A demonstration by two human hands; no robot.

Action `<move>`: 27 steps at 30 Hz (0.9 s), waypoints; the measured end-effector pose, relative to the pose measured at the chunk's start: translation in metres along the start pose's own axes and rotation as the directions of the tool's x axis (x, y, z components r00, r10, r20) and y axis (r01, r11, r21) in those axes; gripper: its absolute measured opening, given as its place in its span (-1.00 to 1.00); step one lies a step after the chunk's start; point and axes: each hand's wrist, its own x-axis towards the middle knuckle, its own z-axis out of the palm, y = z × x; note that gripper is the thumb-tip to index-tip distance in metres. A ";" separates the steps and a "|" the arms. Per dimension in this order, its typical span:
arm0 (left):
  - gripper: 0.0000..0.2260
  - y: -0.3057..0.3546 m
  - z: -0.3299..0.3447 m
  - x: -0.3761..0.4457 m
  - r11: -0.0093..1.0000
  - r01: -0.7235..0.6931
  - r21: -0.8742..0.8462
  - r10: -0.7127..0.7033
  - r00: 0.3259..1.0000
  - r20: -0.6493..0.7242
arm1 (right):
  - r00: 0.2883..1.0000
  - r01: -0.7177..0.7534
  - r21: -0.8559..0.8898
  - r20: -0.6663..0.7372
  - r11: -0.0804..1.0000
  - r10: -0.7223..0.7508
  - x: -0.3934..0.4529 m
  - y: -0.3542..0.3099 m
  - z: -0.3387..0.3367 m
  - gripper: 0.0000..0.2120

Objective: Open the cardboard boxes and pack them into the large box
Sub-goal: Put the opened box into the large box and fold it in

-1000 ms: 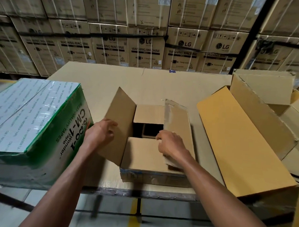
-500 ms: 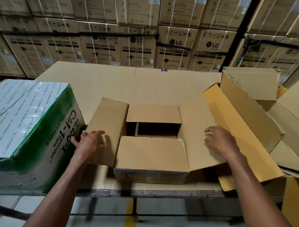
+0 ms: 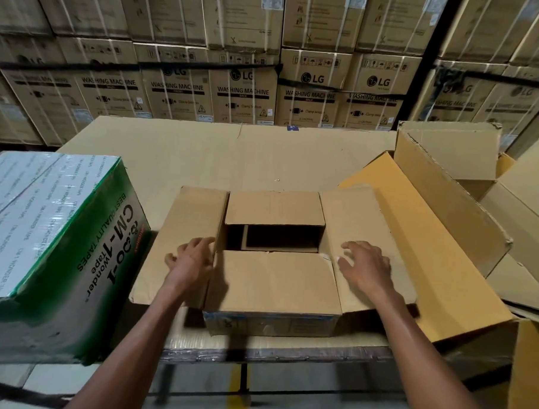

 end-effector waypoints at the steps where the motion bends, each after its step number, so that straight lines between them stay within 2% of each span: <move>1: -0.45 0.010 0.001 0.004 0.999 -0.040 -0.006 0.040 0.999 0.017 | 0.999 0.008 0.056 0.031 0.998 -0.010 0.003 -0.009 0.003 -0.57; 3: -0.49 0.031 0.004 0.013 0.995 -0.096 0.000 0.096 0.992 0.078 | 0.992 0.002 0.128 0.129 0.992 -0.019 0.010 -0.024 0.013 -0.54; 6: -0.55 0.048 0.013 0.022 0.988 -0.155 0.021 0.148 0.970 0.194 | 0.971 0.013 0.130 0.233 0.991 -0.043 0.015 -0.040 0.028 -0.52; 9: -0.58 0.054 0.008 0.025 0.988 -0.157 0.013 0.148 0.957 0.250 | 0.974 0.032 0.132 0.219 0.991 -0.061 0.014 -0.048 0.030 -0.57; 13: -0.65 0.056 -0.013 0.022 0.977 -0.202 -0.063 0.208 0.973 0.102 | 0.993 0.027 0.303 0.101 0.953 -0.060 0.016 -0.046 0.011 -0.71; 18: -0.72 0.064 -0.062 0.007 0.943 -0.283 -0.175 0.276 0.959 -0.065 | 0.997 0.073 0.555 -0.021 0.828 -0.073 0.005 -0.055 -0.037 -0.84; 20: -0.74 0.066 -0.079 -0.005 0.912 -0.325 -0.250 0.323 0.945 -0.049 | 0.978 0.083 0.653 0.090 0.753 -0.186 -0.006 -0.057 -0.060 -0.88; 22: -0.76 0.067 -0.090 -0.020 0.879 -0.328 -0.346 0.366 0.930 0.049 | 0.903 0.048 0.705 0.272 0.708 -0.332 -0.018 -0.055 -0.077 -0.83; 25: -0.73 0.064 -0.091 -0.044 0.854 -0.271 -0.443 0.393 0.895 0.210 | 0.770 0.011 0.634 0.488 0.773 -0.411 -0.034 -0.049 -0.078 -0.69; 27: -0.59 0.058 -0.083 -0.054 0.859 -0.213 -0.465 0.392 0.858 0.332 | 0.696 0.032 0.537 0.594 0.843 -0.404 -0.046 -0.050 -0.068 -0.58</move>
